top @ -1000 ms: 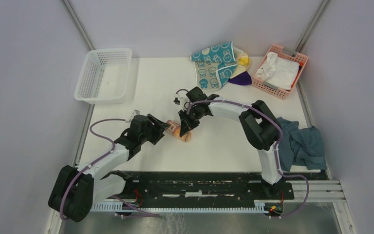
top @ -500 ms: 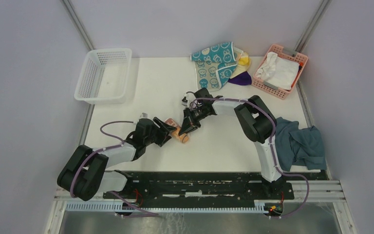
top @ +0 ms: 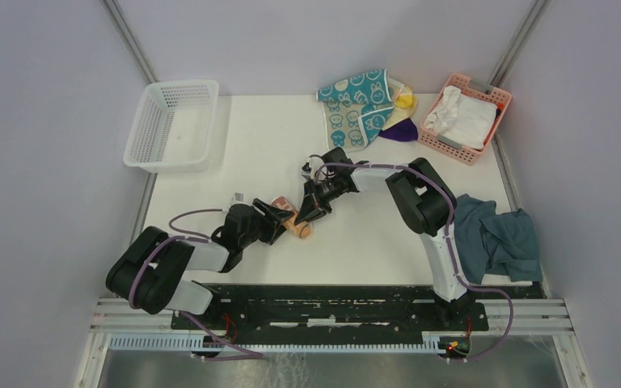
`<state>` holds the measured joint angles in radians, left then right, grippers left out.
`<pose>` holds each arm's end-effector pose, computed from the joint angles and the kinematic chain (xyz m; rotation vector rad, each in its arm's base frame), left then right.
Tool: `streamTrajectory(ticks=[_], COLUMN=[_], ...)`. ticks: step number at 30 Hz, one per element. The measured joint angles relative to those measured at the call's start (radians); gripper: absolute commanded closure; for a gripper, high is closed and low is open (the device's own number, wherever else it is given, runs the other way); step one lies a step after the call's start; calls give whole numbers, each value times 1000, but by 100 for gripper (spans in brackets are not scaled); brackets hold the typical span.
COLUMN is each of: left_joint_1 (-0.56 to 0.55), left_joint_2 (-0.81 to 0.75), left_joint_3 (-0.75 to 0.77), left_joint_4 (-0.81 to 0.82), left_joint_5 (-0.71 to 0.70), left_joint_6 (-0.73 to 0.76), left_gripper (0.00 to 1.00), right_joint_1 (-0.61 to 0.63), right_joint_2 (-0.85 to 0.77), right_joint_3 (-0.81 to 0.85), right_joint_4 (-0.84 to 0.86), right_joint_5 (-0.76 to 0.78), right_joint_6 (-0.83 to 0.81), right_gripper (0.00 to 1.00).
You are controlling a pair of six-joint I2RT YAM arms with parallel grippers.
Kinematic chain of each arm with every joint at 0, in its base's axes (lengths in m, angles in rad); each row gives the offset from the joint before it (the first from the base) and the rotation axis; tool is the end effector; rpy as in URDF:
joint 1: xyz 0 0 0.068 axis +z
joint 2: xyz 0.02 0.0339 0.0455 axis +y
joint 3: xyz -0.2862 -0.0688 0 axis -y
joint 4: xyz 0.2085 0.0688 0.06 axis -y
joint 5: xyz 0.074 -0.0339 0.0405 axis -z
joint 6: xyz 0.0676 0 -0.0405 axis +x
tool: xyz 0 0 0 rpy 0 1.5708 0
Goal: Roll the towels
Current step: Roll the towel at the center of the board, then pick up the towel at the center of the board.
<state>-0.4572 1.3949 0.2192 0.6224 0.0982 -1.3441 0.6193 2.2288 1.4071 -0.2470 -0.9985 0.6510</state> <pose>0.1996 -0.1056 0.1517 -0.9511 2.1526 -1.1001 0.3206 0.2983 0.1312 0.3118 -2.5198 -1.4864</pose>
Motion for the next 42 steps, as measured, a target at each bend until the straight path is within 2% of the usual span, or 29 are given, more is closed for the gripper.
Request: streamTrajectory(ticks=[9, 17, 24, 29, 34, 42], left_joint_1=[-11, -30, -41, -45, -28, 80], left_joint_2=[137, 244, 263, 242, 214, 113], left_joint_3=[-28, -35, -53, -53, -45, 28], left_joint_4=[229, 374, 418, 394, 349, 193], left_joint_5=[0, -21, -47, -61, -45, -40], left_joint_6=[-74, -109, -140, -147, -148, -148], left_gripper=[40, 62, 75, 81, 86, 88], right_joint_1=[2, 5, 18, 37, 36, -34], right_joint_2=[11, 11, -5, -76, -211, -556], right_joint_3=[9, 33, 44, 25, -42, -253], right_joint_4=[2, -38, -77, -114, -160, -179], right_joint_5=[-13, 13, 60, 152, 246, 430], right_joint_6=[6, -6, -58, -135, -233, -321], right_gripper=[95, 90, 70, 57, 47, 30])
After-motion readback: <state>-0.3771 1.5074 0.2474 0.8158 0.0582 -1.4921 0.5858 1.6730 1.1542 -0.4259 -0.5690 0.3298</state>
